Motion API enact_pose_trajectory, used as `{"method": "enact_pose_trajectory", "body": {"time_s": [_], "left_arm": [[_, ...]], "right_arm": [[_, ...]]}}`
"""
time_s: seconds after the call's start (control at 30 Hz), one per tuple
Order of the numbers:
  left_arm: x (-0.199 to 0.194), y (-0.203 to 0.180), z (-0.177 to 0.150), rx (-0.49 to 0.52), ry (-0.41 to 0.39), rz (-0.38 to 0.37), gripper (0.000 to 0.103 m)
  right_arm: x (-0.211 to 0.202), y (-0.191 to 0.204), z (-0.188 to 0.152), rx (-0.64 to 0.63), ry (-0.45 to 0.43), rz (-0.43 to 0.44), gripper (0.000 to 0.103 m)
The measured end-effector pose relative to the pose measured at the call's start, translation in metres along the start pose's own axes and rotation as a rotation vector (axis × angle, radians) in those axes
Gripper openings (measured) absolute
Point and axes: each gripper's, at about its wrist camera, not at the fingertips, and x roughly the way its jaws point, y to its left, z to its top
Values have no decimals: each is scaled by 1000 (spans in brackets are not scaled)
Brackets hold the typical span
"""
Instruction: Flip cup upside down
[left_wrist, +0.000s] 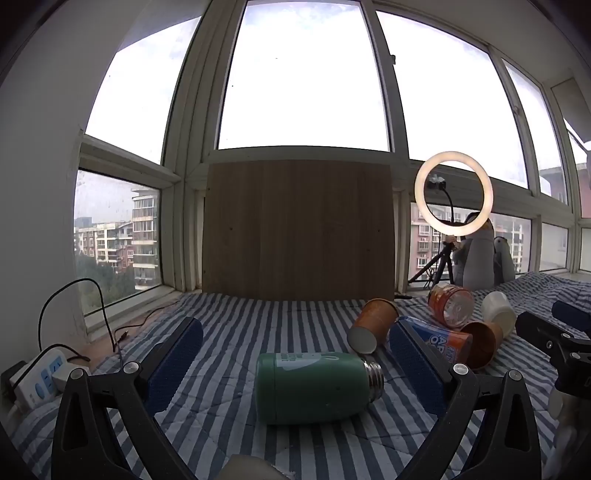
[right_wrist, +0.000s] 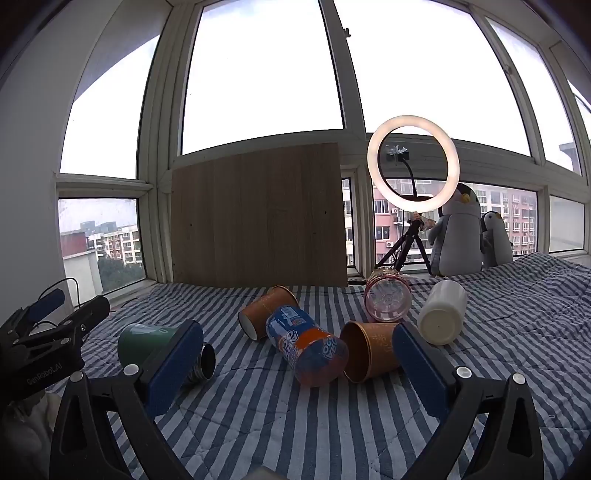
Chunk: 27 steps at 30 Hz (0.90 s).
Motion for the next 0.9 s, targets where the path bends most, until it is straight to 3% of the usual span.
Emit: {"method": "enact_pose_trajectory", "body": {"time_s": [0.23,0.9], "left_arm": [[-13,-1,-1,-7,-6,0,103],[2,-3,0,-4,23,-4,103]], "right_arm": [[0,0,0,3,-7,0,101],[0,0,0,3,-9,1,101]]}}
